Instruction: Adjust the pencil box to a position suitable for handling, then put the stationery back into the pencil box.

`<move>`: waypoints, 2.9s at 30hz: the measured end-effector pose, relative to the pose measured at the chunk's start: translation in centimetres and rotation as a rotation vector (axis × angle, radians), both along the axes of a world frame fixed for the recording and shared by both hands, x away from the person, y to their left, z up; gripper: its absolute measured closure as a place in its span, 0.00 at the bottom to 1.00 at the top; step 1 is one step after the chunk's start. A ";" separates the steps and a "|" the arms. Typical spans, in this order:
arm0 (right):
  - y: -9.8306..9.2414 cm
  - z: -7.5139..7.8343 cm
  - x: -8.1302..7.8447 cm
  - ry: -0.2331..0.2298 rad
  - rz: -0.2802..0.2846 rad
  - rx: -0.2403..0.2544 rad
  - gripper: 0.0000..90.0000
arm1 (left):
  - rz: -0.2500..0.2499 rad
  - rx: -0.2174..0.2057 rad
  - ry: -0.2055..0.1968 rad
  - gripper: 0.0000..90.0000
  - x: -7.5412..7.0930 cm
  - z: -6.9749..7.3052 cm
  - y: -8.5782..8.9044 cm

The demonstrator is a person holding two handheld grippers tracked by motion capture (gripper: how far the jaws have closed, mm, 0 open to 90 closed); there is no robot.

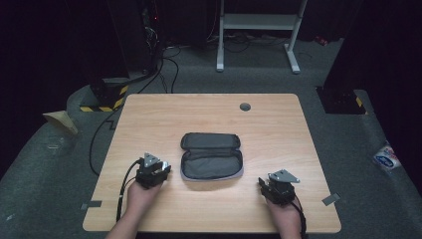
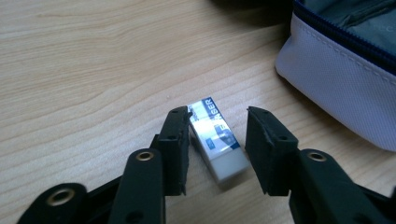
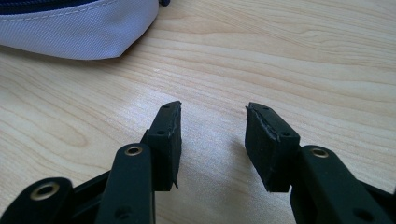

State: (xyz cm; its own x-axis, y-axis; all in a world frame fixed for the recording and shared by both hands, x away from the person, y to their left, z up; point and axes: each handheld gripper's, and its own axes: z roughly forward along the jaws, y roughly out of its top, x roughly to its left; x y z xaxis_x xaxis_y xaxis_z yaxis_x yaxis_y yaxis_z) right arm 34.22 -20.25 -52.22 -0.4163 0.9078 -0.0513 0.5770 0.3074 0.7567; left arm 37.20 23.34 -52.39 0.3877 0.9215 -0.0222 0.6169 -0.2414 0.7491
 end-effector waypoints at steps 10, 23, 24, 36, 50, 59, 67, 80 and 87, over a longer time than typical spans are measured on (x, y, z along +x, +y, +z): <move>0.1 0.0 0.0 0.007 -0.005 -0.001 0.62 | 0.005 -0.024 -0.014 0.81 -0.5 -0.2 0.5; 0.1 0.0 0.0 0.008 -0.003 -0.002 0.62 | -0.005 -0.037 -0.093 0.81 -1.2 0.9 0.4; 0.1 0.0 0.0 0.008 -0.003 -0.002 0.62 | -0.010 -0.036 -0.103 0.81 -1.3 1.1 0.4; 0.1 0.0 -0.1 0.001 0.001 -0.012 0.60 | -0.072 -0.070 -0.182 0.81 -2.6 3.4 -1.0; -0.8 0.7 0.2 0.008 0.021 -0.036 0.51 | -0.118 -0.092 -0.194 0.81 -2.2 5.1 -3.2; -2.0 0.3 0.1 0.014 0.008 -0.048 0.49 | -0.144 -0.093 -0.190 0.81 -1.5 5.8 -6.0; -2.1 0.0 0.1 0.017 0.016 -0.037 0.49 | -0.160 -0.090 -0.169 0.81 -1.0 5.7 -7.7; -2.1 0.0 0.1 0.018 0.017 -0.027 0.50 | -0.151 -0.088 -0.147 0.81 -0.7 5.3 -8.2; -2.1 0.0 0.1 0.018 0.018 -0.023 0.50 | -0.145 -0.061 -0.115 0.81 -0.1 4.6 -8.3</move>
